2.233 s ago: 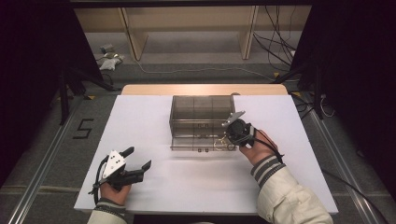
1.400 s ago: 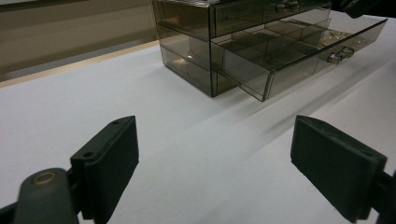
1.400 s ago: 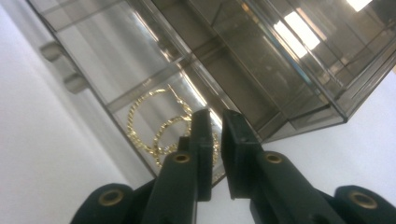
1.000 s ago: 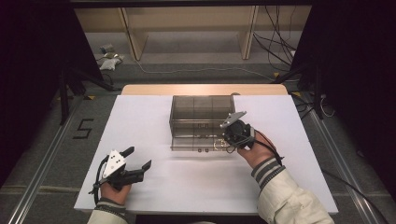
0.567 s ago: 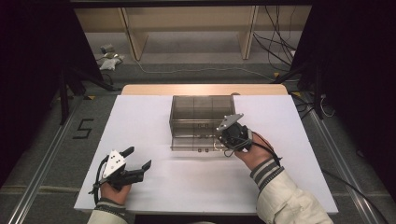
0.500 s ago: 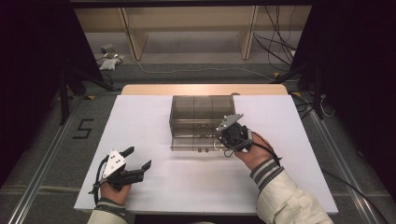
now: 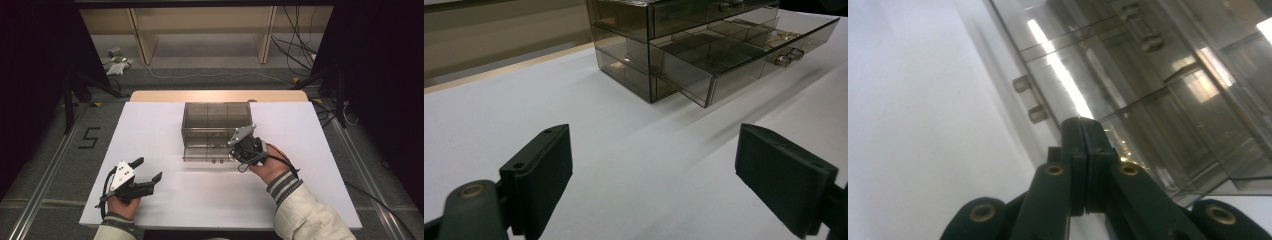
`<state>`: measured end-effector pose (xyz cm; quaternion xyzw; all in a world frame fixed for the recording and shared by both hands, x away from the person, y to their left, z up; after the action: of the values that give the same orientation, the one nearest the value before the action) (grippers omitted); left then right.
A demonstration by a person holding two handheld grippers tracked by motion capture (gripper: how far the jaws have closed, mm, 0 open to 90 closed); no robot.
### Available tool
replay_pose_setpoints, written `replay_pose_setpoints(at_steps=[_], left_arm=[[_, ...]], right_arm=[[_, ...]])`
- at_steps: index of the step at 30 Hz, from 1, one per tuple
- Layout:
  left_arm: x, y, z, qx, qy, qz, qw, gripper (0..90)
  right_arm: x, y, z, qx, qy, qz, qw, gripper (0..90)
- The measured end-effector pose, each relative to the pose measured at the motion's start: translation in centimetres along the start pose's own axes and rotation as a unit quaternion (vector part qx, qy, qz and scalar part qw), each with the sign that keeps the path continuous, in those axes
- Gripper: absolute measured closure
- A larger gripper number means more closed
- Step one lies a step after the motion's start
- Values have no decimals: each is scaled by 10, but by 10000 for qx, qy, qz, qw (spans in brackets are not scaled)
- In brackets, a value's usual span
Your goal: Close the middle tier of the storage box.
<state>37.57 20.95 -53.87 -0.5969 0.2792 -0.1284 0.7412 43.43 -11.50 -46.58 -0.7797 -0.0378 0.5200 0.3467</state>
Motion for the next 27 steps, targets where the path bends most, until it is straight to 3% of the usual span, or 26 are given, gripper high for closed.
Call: replay_pose_setpoints(at_steps=[11, 27], left_arm=[[0, 0, 0, -1, 4, -14, 10000, 155], [0, 0, 0, -1, 5, -11, 10000, 154]], right_arm=[[16, 6, 10, -105, -195, 319, 9992, 898], [37, 9, 21, -262, -276, 658, 9971, 898]])
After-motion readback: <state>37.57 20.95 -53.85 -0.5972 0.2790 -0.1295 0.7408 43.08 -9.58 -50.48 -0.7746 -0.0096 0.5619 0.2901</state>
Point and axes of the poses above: each handheld gripper's, and its own axes: x roughly forward along the jaws, y roughly out of its underside, z roughly to its left, the point moved 5 cm from there along x, roughly forward along the jaws, and after that the axes turned 3 degrees about x, right-handed, at the moved point
